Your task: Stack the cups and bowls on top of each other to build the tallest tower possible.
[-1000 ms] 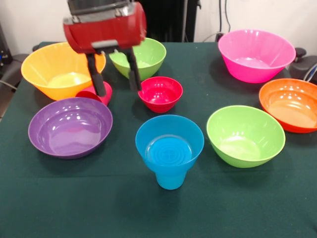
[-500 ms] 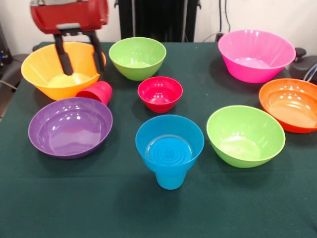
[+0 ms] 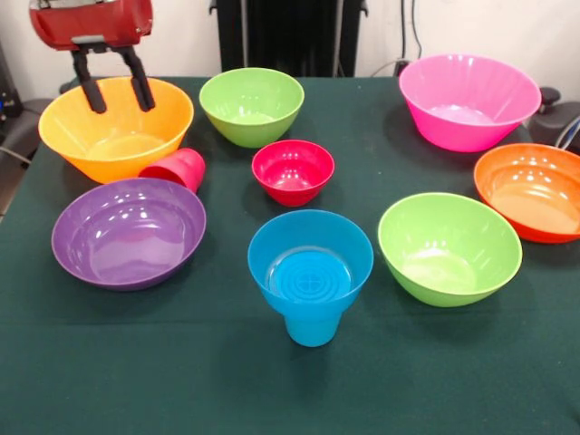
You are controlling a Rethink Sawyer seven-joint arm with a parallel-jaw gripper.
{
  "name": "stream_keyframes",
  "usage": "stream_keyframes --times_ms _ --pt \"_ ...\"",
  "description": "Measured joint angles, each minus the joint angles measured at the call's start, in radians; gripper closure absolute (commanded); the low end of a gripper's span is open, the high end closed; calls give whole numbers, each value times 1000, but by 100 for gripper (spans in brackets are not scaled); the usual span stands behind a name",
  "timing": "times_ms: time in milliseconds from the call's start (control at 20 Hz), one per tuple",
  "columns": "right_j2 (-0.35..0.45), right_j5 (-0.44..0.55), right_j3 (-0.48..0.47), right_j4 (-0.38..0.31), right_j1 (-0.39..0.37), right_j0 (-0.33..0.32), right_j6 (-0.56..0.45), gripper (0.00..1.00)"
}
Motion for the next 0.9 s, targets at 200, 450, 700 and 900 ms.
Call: stream_keyframes --times_ms 200,450,700,900 --pt "26 0 87 -34 0 -34 -1 0" --pt "61 0 167 -78 9 -41 -12 0" --pt "93 0 224 -143 44 -36 -45 0" --pt "110 0 238 -169 64 -34 -66 0"
